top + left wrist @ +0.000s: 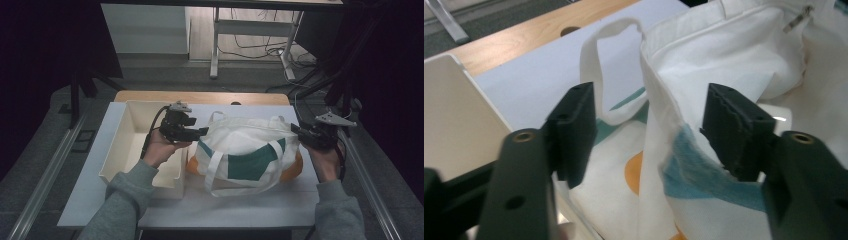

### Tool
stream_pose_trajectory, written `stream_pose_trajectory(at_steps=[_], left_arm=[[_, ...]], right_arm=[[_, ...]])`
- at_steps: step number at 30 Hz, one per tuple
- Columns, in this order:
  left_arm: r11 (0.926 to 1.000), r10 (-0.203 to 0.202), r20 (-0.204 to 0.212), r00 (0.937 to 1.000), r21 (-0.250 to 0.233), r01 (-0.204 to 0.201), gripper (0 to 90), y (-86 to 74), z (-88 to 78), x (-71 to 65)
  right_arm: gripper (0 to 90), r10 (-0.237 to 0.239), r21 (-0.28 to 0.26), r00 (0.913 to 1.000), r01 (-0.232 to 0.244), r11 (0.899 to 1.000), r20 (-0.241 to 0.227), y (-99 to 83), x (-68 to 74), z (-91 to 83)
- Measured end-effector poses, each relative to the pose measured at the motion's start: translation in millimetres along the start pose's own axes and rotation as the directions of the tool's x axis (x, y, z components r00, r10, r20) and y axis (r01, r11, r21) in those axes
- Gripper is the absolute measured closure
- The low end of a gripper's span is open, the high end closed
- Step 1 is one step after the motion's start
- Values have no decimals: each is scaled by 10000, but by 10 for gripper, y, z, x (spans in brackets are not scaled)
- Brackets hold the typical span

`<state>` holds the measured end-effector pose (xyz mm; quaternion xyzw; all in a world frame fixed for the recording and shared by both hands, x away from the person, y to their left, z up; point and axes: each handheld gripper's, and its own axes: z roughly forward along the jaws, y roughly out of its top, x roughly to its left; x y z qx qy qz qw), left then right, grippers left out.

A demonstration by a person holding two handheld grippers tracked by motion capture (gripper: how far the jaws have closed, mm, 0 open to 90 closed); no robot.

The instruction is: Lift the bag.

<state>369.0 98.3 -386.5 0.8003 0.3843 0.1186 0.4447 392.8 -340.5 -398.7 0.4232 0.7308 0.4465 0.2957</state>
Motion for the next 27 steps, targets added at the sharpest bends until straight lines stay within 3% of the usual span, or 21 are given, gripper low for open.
stream_pose_trajectory(at_steps=[5, 13, 19, 27], left_arm=[[9989, 147, 250, 9996, -444, -136, 312, -49, -179, -21], [9956, 209, 533, 9984, -923, -159, 310, -241, -449, -31], [9952, 141, 464, 9988, -974, -96, 319, -419, -571, -25], [9936, -141, 158, 9998, -1114, 157, 327, -646, -733, 15]], right_arm=[[462, 35, -431, 9996, -48, 9991, -292, -7, 47, -157], [448, -27, -817, 9950, -55, 9966, -997, -106, 77, -407], [446, 12, -700, 9934, -93, 9975, -1143, -243, 61, -566], [449, -44, -317, 9940, 10, 9995, -1096, -463, 26, -638]])
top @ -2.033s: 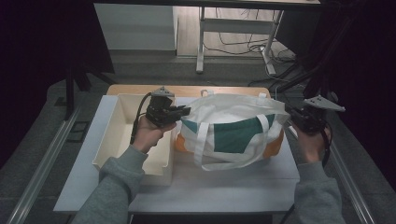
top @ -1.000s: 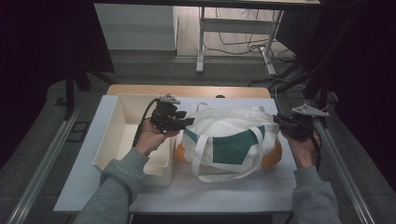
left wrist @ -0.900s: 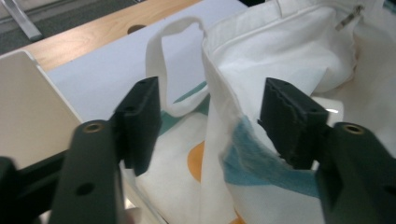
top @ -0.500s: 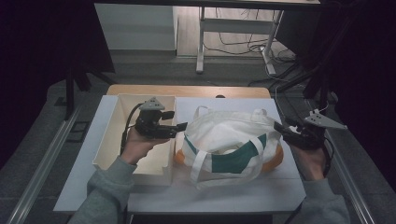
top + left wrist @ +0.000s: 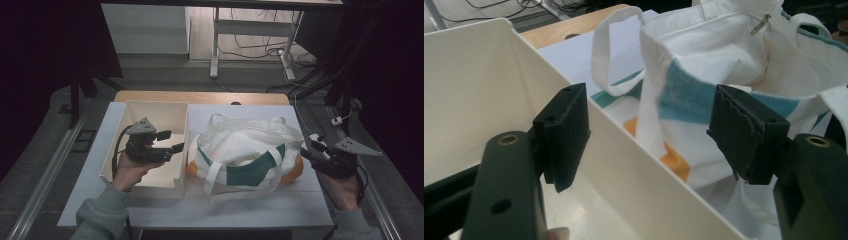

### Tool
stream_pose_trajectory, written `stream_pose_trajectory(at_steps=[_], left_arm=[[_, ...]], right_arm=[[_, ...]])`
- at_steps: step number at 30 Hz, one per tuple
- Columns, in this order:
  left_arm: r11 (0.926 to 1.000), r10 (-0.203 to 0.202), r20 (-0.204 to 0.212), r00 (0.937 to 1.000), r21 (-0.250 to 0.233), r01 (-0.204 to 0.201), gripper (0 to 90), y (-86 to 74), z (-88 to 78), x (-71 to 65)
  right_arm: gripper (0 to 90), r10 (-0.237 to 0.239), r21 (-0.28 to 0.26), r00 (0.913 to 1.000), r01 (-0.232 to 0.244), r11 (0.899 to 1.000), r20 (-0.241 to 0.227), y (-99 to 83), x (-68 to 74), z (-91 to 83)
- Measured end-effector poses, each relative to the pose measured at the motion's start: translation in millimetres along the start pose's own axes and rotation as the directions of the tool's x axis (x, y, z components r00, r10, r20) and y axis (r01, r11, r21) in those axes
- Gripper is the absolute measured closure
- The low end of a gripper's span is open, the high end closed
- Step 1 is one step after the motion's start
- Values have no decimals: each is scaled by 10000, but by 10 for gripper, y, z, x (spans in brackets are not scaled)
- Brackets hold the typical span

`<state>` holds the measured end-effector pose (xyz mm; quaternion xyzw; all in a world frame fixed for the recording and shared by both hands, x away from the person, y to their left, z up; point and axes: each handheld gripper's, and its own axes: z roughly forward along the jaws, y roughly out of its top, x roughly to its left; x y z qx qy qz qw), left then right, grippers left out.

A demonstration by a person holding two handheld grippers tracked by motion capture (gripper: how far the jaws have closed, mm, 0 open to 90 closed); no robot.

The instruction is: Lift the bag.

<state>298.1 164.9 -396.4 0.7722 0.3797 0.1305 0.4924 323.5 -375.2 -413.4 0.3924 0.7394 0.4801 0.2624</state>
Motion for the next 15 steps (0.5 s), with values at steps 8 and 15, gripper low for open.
stream_pose_trajectory(at_steps=[8, 15], left_arm=[[9994, -159, -407, 9990, 288, 170, 328, -209, -129, 40], [9965, -462, -365, 9983, 675, 486, 327, -468, -136, 60]], right_arm=[[454, -71, 384, 9999, 68, 9992, 77, -208, 33, -4], [456, -77, 751, 9999, 71, 9972, 80, -397, 99, 27]])
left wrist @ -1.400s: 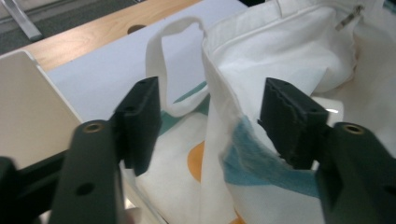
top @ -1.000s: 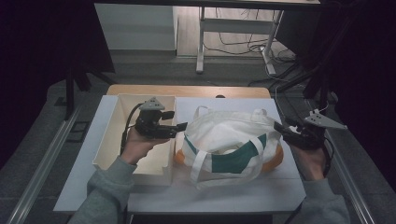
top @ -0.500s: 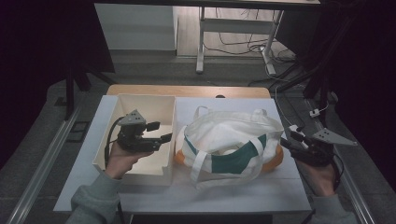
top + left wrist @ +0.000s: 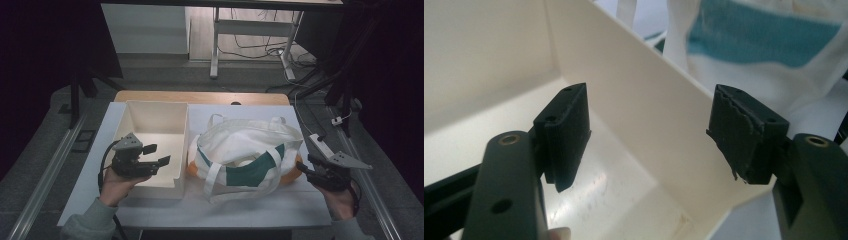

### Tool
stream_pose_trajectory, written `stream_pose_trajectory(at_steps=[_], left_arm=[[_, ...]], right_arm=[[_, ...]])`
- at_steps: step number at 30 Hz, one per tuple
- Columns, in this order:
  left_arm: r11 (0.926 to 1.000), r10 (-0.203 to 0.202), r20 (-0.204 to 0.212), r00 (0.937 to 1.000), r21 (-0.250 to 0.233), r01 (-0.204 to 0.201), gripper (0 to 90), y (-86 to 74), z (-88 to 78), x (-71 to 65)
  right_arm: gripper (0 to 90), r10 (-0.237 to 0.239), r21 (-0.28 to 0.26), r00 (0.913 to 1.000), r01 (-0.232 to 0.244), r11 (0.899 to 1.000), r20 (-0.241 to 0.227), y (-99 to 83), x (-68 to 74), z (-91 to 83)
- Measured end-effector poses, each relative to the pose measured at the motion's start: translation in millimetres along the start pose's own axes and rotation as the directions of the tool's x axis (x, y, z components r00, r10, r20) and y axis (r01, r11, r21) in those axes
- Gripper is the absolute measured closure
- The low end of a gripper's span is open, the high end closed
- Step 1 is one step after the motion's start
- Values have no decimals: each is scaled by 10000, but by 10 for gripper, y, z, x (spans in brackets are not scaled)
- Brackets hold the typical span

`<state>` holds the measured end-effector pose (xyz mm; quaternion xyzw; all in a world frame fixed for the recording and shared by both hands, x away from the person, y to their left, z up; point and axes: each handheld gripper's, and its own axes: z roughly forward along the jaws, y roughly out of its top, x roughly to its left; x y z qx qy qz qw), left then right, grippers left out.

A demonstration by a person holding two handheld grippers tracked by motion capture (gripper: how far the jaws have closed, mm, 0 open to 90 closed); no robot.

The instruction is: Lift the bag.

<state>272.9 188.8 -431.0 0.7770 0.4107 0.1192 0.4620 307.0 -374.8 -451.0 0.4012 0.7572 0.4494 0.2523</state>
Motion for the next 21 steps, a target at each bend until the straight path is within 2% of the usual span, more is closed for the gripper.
stream_pose_trajectory(at_steps=[6, 10, 16, 21], left_arm=[[9983, -66, 206, 9998, 587, 54, 323, -208, 99, -32], [9967, -190, 256, 9995, 794, 169, 321, -310, 140, -25], [9953, -254, 285, 9993, 943, 226, 321, -392, 163, -33], [9951, -269, 280, 9992, 957, 242, 319, -405, 172, -33]], right_arm=[[456, -18, 348, 10000, 17, 9994, 18, -142, 47, -16], [456, -140, 601, 9999, 143, 9981, -45, -227, 88, -19], [454, -485, 1006, 9985, 510, 9936, -271, -319, 148, 33], [454, -616, 1066, 9974, 653, 9922, -373, -322, 166, 49]])
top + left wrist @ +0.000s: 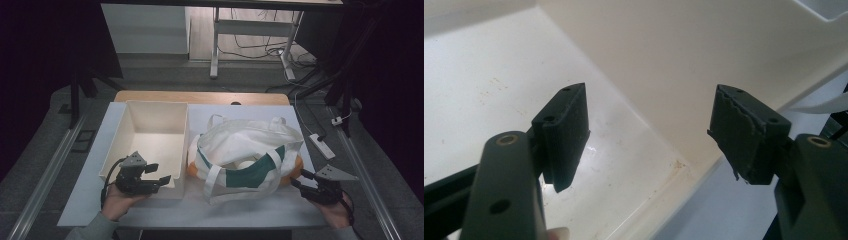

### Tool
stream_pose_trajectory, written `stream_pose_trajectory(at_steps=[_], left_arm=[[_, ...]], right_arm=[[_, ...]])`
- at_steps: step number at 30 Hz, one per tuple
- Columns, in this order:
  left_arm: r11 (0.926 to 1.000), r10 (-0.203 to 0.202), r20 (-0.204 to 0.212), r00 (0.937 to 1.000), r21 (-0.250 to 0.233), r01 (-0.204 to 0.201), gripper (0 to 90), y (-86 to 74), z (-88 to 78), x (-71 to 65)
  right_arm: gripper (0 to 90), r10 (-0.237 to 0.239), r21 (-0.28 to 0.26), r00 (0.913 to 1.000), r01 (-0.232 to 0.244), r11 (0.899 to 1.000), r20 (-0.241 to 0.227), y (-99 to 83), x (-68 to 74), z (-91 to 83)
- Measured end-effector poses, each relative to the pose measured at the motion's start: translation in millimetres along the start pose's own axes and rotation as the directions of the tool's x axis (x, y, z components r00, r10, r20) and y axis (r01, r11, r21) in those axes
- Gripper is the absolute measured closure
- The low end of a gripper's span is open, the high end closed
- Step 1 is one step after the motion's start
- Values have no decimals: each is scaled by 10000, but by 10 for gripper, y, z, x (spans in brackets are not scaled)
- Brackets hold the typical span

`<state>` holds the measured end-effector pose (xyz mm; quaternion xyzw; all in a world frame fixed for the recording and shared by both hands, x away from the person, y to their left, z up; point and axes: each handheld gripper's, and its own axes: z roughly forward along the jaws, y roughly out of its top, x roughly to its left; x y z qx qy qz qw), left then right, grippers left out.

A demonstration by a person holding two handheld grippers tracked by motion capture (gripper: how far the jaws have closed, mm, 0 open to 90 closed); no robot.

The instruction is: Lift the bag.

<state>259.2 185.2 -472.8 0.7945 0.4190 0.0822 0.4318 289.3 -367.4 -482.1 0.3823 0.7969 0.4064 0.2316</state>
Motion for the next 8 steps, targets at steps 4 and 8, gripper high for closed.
stream_pose_trajectory(at_steps=[4, 8], left_arm=[[10000, -14, 7, 10000, -10, 14, 318, 1, 4, 4], [10000, -47, -9, 10000, 53, 48, 311, -6, 18, 8]], right_arm=[[454, -26, -19, 10000, 26, 10000, 8, -3, -5, -5], [451, -50, 7, 10000, 50, 10000, -32, -4, -2, 2]])
